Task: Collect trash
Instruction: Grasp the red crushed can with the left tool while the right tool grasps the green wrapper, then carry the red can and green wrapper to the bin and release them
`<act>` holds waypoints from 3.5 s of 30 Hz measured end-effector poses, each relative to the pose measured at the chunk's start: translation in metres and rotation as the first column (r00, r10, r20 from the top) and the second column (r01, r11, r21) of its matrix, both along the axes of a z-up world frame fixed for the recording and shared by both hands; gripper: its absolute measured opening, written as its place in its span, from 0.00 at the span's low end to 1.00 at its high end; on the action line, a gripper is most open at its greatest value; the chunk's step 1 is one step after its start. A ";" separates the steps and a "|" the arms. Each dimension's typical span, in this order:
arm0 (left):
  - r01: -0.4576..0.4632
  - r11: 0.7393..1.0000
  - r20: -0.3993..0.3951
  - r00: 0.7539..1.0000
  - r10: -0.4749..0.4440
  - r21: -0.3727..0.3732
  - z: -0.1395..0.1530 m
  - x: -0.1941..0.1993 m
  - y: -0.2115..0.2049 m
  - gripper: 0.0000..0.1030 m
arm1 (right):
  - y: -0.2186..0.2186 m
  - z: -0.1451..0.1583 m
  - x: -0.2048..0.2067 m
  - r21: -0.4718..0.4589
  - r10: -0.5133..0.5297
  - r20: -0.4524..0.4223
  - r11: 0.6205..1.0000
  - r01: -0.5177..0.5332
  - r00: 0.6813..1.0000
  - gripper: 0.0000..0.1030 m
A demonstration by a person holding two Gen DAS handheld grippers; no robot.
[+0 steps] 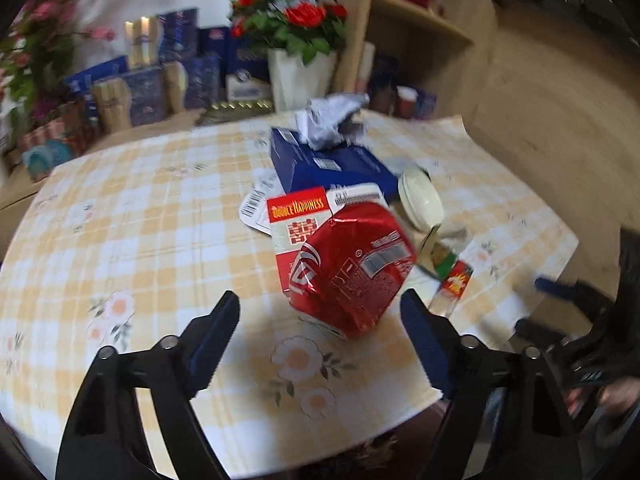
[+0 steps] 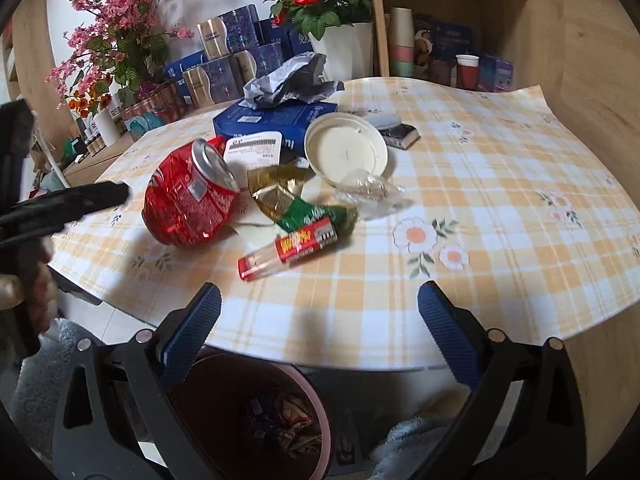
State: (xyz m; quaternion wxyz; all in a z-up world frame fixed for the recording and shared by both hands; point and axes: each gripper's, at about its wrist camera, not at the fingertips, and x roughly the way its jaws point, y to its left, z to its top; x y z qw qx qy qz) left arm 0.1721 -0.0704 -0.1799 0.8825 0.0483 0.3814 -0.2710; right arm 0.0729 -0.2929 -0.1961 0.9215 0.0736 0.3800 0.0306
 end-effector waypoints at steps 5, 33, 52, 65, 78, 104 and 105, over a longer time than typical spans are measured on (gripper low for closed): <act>0.085 0.996 -0.020 0.996 -0.084 0.036 -0.005 0.033 -0.013 0.63 | -0.003 0.004 0.013 0.008 0.041 0.006 0.999 -0.041 0.999 0.94; 0.381 0.925 -0.250 0.894 -0.371 -0.008 -0.028 0.075 -0.061 0.32 | 0.020 -0.009 0.067 -0.113 0.184 -0.034 0.976 -0.186 0.982 0.94; 0.079 0.983 -0.063 0.994 -0.091 -0.164 0.029 0.018 0.007 0.09 | 0.031 -0.006 0.100 -0.147 0.246 -0.035 0.958 -0.248 0.969 0.56; 0.030 0.985 0.002 1.000 -0.030 -0.171 0.047 0.005 0.031 0.09 | 0.014 0.033 0.114 0.027 0.191 0.118 0.980 -0.195 0.975 0.24; 0.045 0.984 0.024 0.999 -0.041 -0.174 0.064 -0.011 0.030 0.07 | 0.023 0.084 0.076 0.012 0.193 0.242 0.979 -0.202 0.951 0.24; 0.004 0.979 -0.023 1.000 -0.008 -0.202 0.059 -0.058 0.065 0.00 | 0.015 0.062 -0.013 0.074 0.143 0.209 0.984 -0.162 0.967 0.24; 0.001 0.978 -0.029 1.000 -0.007 -0.210 0.057 -0.060 0.067 0.00 | 0.016 0.061 -0.014 0.074 0.148 0.211 0.983 -0.167 0.966 0.24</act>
